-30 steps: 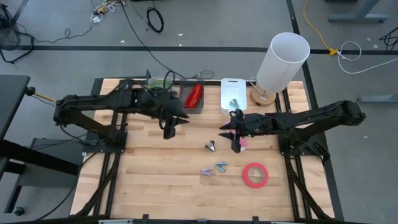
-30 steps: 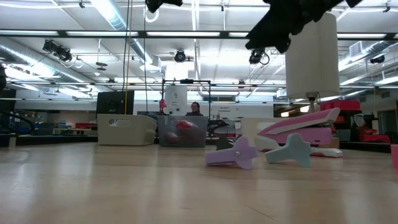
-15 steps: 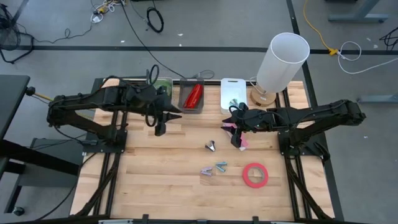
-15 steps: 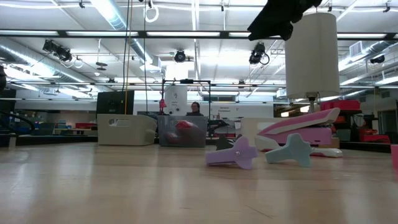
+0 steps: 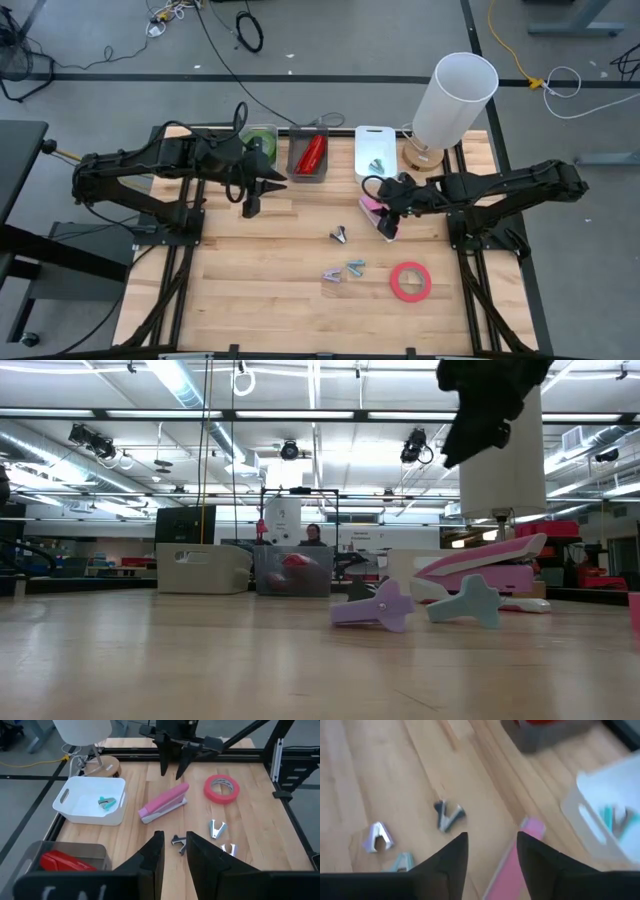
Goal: Pick and place Stapler, Stapler remover, tape
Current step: Put the pink stapler into the black bin
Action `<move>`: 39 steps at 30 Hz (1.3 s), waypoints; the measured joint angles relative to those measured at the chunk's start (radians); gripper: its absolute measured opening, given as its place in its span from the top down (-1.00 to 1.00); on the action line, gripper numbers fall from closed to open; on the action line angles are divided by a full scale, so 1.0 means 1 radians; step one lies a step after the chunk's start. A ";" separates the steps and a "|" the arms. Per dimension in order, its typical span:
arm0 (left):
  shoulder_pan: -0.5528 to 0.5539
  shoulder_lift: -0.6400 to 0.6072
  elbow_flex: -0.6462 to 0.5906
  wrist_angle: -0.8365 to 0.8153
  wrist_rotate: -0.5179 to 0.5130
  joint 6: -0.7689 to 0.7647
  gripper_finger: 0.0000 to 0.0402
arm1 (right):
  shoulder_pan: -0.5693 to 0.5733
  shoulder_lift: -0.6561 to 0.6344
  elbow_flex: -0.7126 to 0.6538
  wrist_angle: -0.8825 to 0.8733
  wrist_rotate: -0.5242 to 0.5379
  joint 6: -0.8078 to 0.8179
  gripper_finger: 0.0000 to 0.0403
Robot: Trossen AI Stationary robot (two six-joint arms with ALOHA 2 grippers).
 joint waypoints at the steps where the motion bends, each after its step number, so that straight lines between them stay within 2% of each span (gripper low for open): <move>1: 0.000 0.000 0.000 0.000 0.000 0.000 0.59 | 0.000 0.000 0.000 -0.023 0.000 0.030 0.11; 8: 0.000 0.001 0.000 0.000 0.000 -0.001 0.59 | 0.000 0.000 0.000 -0.118 -0.001 0.192 -0.20; 17: 0.000 0.001 0.000 0.000 0.000 -0.001 0.59 | 0.000 0.046 -0.001 -0.106 -0.113 0.193 -0.49; 28: 0.000 0.001 0.000 0.000 0.000 -0.002 0.59 | -0.032 0.252 -0.002 -0.088 -0.142 0.220 -0.51; 39: 0.000 0.002 0.000 0.000 0.000 -0.002 0.59 | -0.112 0.361 -0.002 -0.107 -0.143 0.222 -0.50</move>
